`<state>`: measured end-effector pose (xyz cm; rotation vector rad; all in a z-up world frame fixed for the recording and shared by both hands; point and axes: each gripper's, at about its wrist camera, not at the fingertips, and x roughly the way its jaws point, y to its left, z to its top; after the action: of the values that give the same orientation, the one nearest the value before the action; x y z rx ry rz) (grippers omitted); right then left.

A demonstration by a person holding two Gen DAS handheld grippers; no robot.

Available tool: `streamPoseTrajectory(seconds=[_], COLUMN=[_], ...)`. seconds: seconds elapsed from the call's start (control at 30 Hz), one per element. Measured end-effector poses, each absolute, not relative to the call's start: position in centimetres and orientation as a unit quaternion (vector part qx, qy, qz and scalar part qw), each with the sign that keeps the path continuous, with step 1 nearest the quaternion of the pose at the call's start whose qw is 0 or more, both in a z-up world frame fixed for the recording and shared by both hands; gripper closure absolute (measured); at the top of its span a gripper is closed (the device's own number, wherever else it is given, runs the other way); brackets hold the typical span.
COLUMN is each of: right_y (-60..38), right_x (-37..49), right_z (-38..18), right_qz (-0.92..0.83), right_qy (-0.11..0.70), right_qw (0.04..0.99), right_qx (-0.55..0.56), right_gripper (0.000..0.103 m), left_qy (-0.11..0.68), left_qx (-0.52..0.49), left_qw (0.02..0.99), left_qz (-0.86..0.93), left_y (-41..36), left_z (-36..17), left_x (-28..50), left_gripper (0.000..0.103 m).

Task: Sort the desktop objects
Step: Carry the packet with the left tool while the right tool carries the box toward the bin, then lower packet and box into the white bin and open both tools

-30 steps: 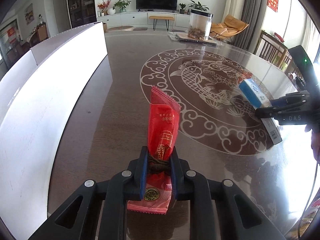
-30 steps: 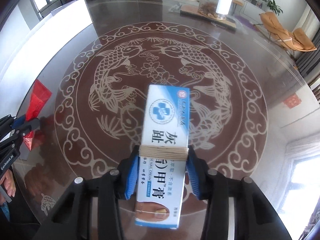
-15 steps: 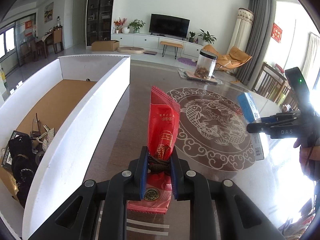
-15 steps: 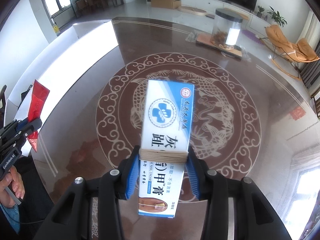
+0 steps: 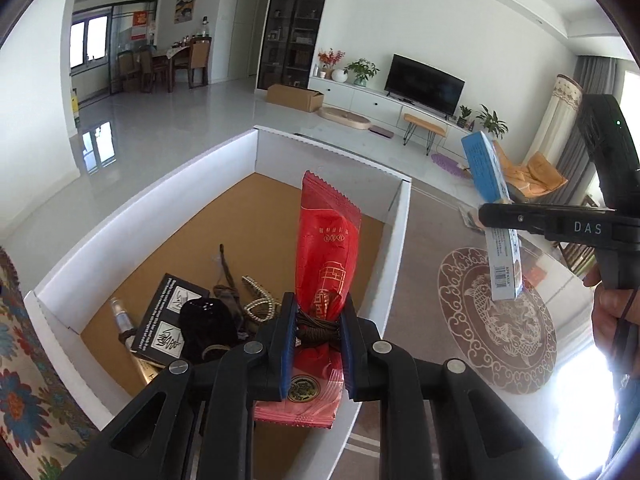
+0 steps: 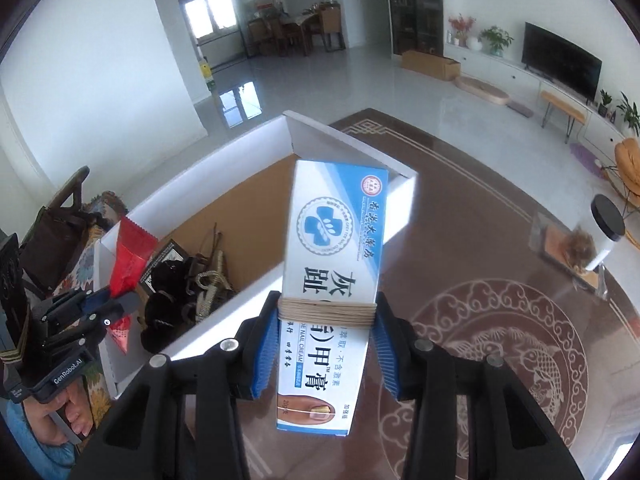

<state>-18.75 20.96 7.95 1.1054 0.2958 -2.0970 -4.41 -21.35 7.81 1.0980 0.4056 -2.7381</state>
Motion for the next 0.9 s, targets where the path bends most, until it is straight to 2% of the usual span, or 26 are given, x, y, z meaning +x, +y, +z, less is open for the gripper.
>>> streamPoseTrajectory(seconds=[0.13, 0.3, 0.47, 0.53, 0.57, 0.6, 0.67, 0.7, 0.83, 0.9], right_y=[12.4, 4.2, 0.2, -0.4, -0.3, -0.1, 0.8, 1.4, 4.6, 6.4], right_x=[-19.2, -21.1, -22.7, -23.3, -23.5, -23.7, -23.8, -23.9, -23.9, -23.7], right_z=[6.3, -0.1, -6.4, -8.0, -8.4, -8.2, -6.9, -6.2, -3.1, -1.5], right_qz=[-0.795, -0.752, -0.713, -0.701, -0.700, -0.704, -0.718, -0.726, -0.748, -0.758], right_qy=[0.152, 0.225, 0.277, 0.286, 0.282, 0.273, 0.257, 0.255, 0.246, 0.244], right_qw=[0.402, 0.408, 0.396, 0.386, 0.385, 0.387, 0.391, 0.389, 0.381, 0.379], right_qx=[0.428, 0.467, 0.508, 0.528, 0.531, 0.530, 0.515, 0.507, 0.484, 0.472], right_gripper=[0.059, 0.059, 0.058, 0.054, 0.041, 0.028, 0.014, 0.011, 0.011, 0.007], left_qy=[0.163, 0.159, 0.168, 0.169, 0.169, 0.168, 0.164, 0.161, 0.165, 0.167], left_qx=[0.400, 0.440, 0.465, 0.472, 0.472, 0.468, 0.446, 0.432, 0.396, 0.373], left_qw=[0.105, 0.108, 0.113, 0.119, 0.122, 0.127, 0.147, 0.159, 0.202, 0.241], left_qz=[-0.896, -0.877, -0.862, -0.857, -0.857, -0.858, -0.868, -0.873, -0.880, -0.880], left_y=[-24.5, -25.0, -25.4, -25.5, -25.6, -25.6, -25.7, -25.6, -25.6, -25.3], left_z=[5.3, 3.0, 1.2, 0.9, 0.9, 1.1, 2.0, 2.5, 4.3, 5.1], left_x=[-4.5, -5.5, -6.3, -6.6, -6.5, -6.4, -5.7, -5.3, -4.4, -4.0], left_gripper=[0.084, 0.084, 0.083, 0.080, 0.066, 0.036, 0.005, 0.004, 0.004, 0.004])
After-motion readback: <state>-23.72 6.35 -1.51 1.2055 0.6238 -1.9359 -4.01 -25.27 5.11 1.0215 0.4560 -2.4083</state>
